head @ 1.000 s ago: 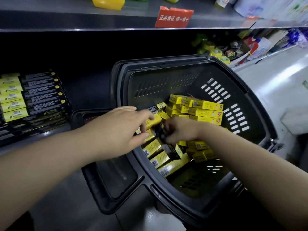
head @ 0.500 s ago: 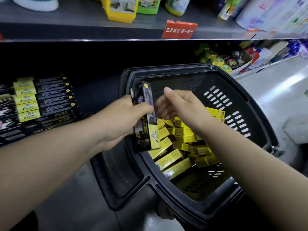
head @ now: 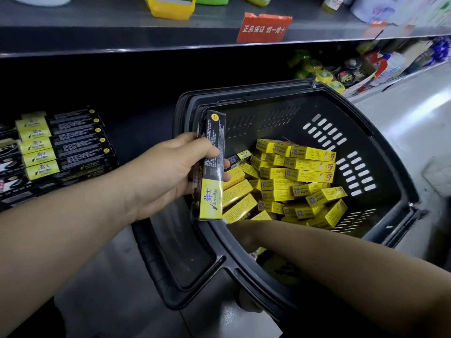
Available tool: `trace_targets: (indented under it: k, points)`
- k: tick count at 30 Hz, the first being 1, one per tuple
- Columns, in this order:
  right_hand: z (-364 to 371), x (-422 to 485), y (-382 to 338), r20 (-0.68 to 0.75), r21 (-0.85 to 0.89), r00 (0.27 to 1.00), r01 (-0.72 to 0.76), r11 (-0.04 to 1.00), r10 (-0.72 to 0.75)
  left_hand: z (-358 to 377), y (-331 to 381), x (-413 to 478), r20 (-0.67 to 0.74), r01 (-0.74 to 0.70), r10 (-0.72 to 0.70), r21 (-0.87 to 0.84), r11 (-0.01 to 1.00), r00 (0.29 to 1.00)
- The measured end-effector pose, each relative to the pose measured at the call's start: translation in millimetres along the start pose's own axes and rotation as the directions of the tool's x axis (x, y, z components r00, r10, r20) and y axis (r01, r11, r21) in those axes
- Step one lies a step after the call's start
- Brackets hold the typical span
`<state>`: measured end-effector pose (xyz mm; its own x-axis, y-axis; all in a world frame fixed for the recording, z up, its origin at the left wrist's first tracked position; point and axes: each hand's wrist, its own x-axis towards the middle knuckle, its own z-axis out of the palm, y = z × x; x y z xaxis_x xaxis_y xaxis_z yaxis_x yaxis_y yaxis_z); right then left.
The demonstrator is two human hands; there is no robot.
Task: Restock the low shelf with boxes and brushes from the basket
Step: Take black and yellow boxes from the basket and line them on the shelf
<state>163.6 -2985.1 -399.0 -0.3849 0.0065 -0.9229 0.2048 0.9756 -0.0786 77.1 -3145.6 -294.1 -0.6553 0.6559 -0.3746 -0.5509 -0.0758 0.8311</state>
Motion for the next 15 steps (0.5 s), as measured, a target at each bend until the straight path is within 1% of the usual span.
trace_targets:
  k: [2, 3, 4, 5, 6, 7, 9, 11, 13, 15]
  points:
    - [-19, -10, 3, -0.028, 0.048, 1.0, -0.007, 0.999, 0.008, 0, 0, 1, 0.006, 0.0, 0.0, 0.002, 1.0, 1.0]
    - [-32, -19, 5, -0.065, 0.156, 0.998, 0.009, 0.988, 0.001, -1, 1, 1, 0.01, 0.002, -0.002, 0.004, 1.0, 1.0]
    - [-45, -30, 8, -0.131, 0.292, 0.991, 0.057, 0.955, -0.019, -1, 1, 1, 0.011, 0.004, -0.004, 0.003, 1.0, 1.0]
    - [-57, -42, 11, -0.201, 0.457, 0.979, 0.123, 0.881, -0.032, 0, 2, 1, 0.007, 0.007, -0.007, 0.003, 1.0, 1.0]
    - [-67, -55, 15, -0.248, 0.61, 0.968, 0.194, 0.768, -0.047, 0, 2, 1, -0.002, 0.012, -0.012, 0.001, 1.0, 1.0]
    - [-75, -68, 18, -0.291, 0.702, 0.953, 0.271, 0.659, -0.082, 0, 3, 1, -0.013, 0.019, -0.019, -0.002, 1.0, 1.0]
    - [-85, -92, 21, -0.351, 0.78, 0.924, 0.377, 0.499, -0.149, 1, 4, 2, -0.024, 0.036, -0.036, -0.001, 0.999, 0.999]
    - [-90, -105, 21, -0.406, 0.808, 0.9, 0.435, 0.396, -0.159, 1, 5, 0, -0.001, 0.039, -0.039, 0.025, 0.999, 0.999]
    - [-91, -114, 13, -0.45, 0.805, 0.873, 0.487, 0.337, -0.187, 1, 6, -3, 0.014, 0.034, -0.035, 0.038, 0.999, 0.999]
    - [-88, -119, 0, -0.497, 0.77, 0.843, 0.538, 0.344, -0.206, 1, 6, -4, -0.001, 0.034, -0.034, 0.036, 0.999, 0.999]
